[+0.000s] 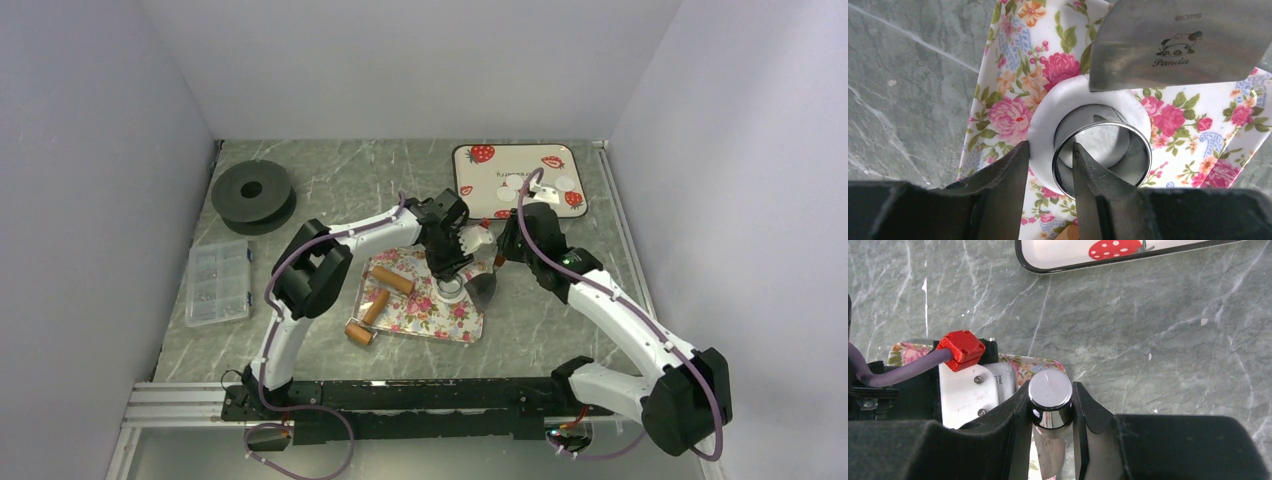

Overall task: Roll out the dumpling wrappers from the dough
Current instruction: Remove the dumpling wrapper from the work surface.

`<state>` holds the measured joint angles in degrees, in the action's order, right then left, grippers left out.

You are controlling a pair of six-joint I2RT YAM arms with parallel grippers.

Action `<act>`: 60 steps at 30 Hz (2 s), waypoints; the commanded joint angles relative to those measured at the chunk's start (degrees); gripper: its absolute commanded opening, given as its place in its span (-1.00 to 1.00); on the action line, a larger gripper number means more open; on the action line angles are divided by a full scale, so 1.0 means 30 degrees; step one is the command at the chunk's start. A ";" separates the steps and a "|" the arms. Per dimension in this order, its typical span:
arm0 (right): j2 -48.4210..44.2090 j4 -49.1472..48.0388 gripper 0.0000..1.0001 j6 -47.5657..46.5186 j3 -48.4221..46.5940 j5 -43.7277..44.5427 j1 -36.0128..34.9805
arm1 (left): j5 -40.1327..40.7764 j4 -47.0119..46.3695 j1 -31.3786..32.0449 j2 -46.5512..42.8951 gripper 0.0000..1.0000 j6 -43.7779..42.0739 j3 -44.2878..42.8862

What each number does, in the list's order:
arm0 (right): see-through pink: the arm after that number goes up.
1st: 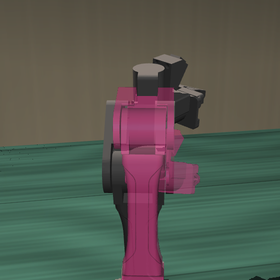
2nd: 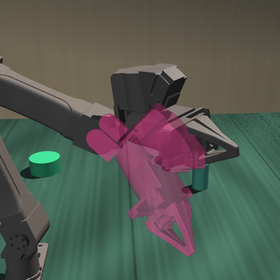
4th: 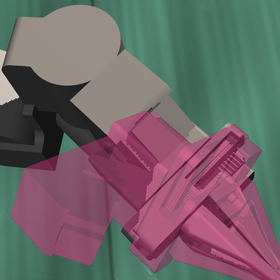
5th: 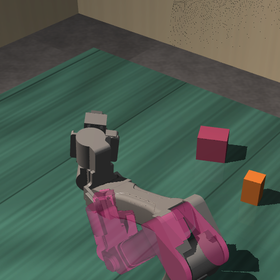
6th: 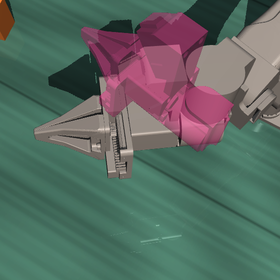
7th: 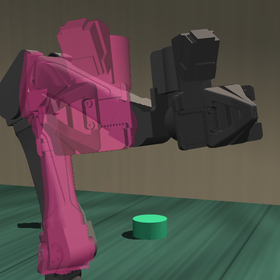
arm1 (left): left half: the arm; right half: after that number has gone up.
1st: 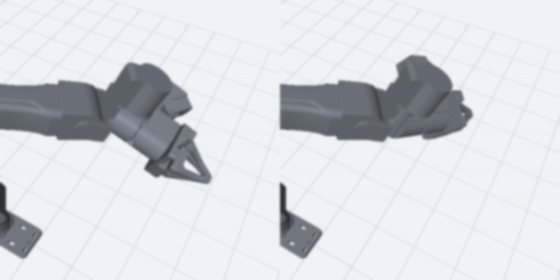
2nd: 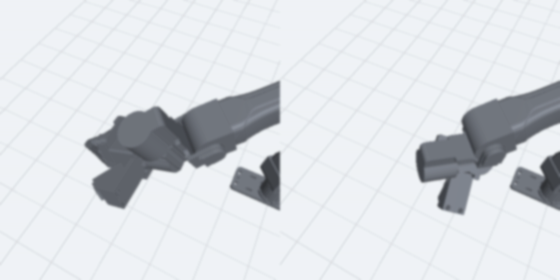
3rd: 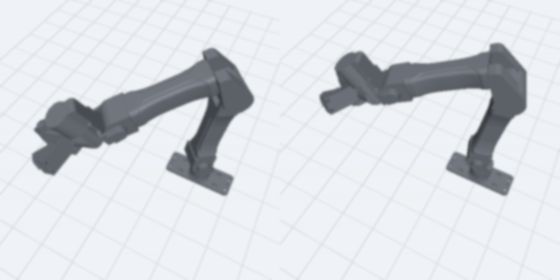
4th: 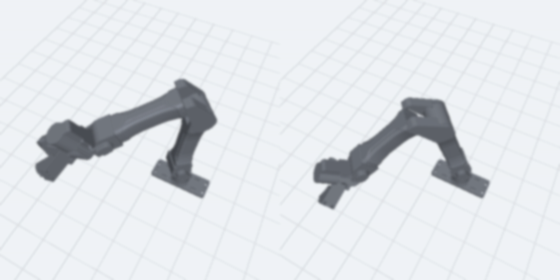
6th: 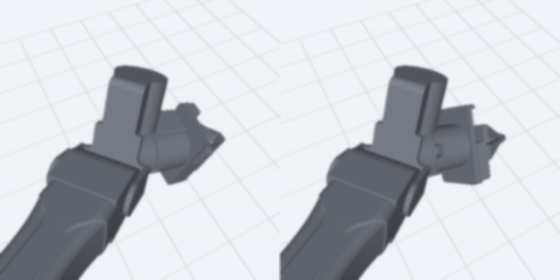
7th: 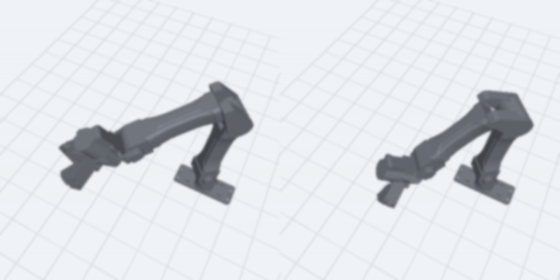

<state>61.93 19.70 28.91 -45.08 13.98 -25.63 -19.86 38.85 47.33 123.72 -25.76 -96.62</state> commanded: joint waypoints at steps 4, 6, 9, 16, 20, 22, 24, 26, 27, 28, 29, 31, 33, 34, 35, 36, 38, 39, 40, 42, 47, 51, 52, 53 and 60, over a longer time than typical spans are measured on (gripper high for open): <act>0.0323 0.0376 -1.00 -0.1528 -0.1480 0.1932 -0.0680 | -0.0970 0.0625 0.0240 -0.1531 -0.05 -0.0387 0.0012; 0.0286 0.0037 -1.00 -0.1516 -0.1694 0.0922 -0.0700 | -0.1172 0.0940 0.0228 -0.1683 0.00 -0.0513 -0.0336; 0.0194 -0.0333 -1.00 -0.0886 -0.1981 -0.0874 -0.0715 | -0.1616 0.1522 0.0247 -0.1796 0.07 -0.0652 -0.1006; -0.0979 0.0065 -1.00 -0.0061 -0.2313 -0.1434 -0.0712 | -0.1542 0.1312 0.0246 -0.1822 0.11 -0.0480 -0.0558; -0.1364 0.0161 -1.00 0.0393 -0.1581 -0.1609 -0.0714 | -0.1366 0.1000 0.0248 -0.1605 0.11 -0.0357 -0.0429; -0.1395 -0.0013 -1.00 0.0623 -0.1287 -0.1844 -0.0711 | -0.1301 0.0995 0.0240 -0.1429 0.09 -0.0321 -0.0458; -0.1291 -0.0056 -1.00 0.0730 -0.1259 -0.1972 -0.0712 | -0.1342 0.0969 0.0233 -0.1357 0.07 -0.0294 -0.0418; -0.1105 -0.0205 -1.00 0.0714 -0.1262 -0.2161 -0.0700 | -0.1406 0.0775 0.0220 -0.1266 0.04 -0.0235 -0.0250; -0.0960 -0.0312 -1.00 0.0667 -0.1262 -0.2341 -0.0695 | -0.1382 0.0627 0.0226 -0.1223 0.03 -0.0207 -0.0152; -0.0708 -0.0373 -1.00 0.0614 -0.1288 -0.2370 -0.0695 | -0.1295 0.0444 0.0246 -0.1177 0.00 -0.0163 -0.0077; -0.0457 -0.0388 -1.00 0.0537 -0.1354 -0.2359 -0.0705 | -0.1226 0.0263 0.0241 -0.1157 -0.02 -0.0106 0.0031; -0.0143 -0.0476 -1.00 0.0378 -0.1490 -0.2223 -0.0712 | -0.1218 -0.0096 0.0247 -0.1106 -0.05 -0.0086 0.0214; 0.0127 -0.0679 -1.00 0.0251 -0.1519 -0.2239 -0.0688 | -0.1283 -0.0175 0.0232 -0.0982 -0.09 0.0011 0.0243; 0.0267 -0.0778 -1.00 0.0214 -0.1525 -0.2280 -0.0705 | -0.1338 -0.0191 0.0246 -0.0960 -0.11 0.0040 0.0243; 0.0431 -0.0831 -1.00 0.0249 -0.1511 -0.2326 -0.0692 | -0.1348 -0.0241 0.0230 -0.0958 -0.13 0.0073 0.0280; 0.0576 -0.0969 -1.00 0.0287 -0.1462 -0.2419 -0.0687 | -0.1350 -0.0361 0.0229 -0.0979 -0.16 0.0110 0.0361; 0.0812 -0.1141 -1.00 0.0350 -0.1356 -0.2481 -0.0739 | -0.1440 -0.0579 0.0230 -0.1034 -0.22 0.0148 0.0493; 0.0927 -0.1133 -1.00 0.0354 -0.1351 -0.2329 -0.0876 | -0.1555 -0.0571 0.0239 -0.1044 -0.27 0.0170 0.0502; 0.0971 -0.1084 -1.00 0.0318 -0.1365 -0.1918 -0.1032 | -0.1690 -0.0530 0.0247 -0.1019 -0.30 0.0177 0.0532; 0.1071 -0.0992 -1.00 0.0175 -0.1448 -0.0935 -0.1454 | -0.1996 -0.0578 0.0247 -0.1027 -0.35 0.0206 0.0718; 0.1944 -0.0159 -1.00 -0.0564 -0.2305 0.2180 -0.2878 | -0.2096 -0.0746 0.0432 -0.1157 -0.58 -0.0346 0.1435; 0.2500 0.0273 -1.00 -0.0710 -0.2901 0.4091 -0.3735 | -0.1369 -0.0629 0.0939 -0.1412 -0.85 -0.1512 0.1698; 0.2526 0.0208 -1.00 -0.0653 -0.2954 0.4286 -0.3759 | -0.1085 -0.0570 0.1123 -0.1432 -0.92 -0.1831 0.1729; 0.2489 0.0017 -1.00 -0.0665 -0.2961 0.4354 -0.3762 | -0.0734 -0.0534 0.1243 -0.1452 -0.99 -0.2095 0.1751; 0.2492 -0.0577 -1.00 -0.0584 -0.2804 0.4331 -0.3777 | 0.0217 -0.0206 0.1749 -0.1568 -1.00 -0.2867 0.1464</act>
<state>68.53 24.51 29.17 -51.07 27.22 -35.22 -21.23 37.08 46.50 119.96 -27.68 -92.16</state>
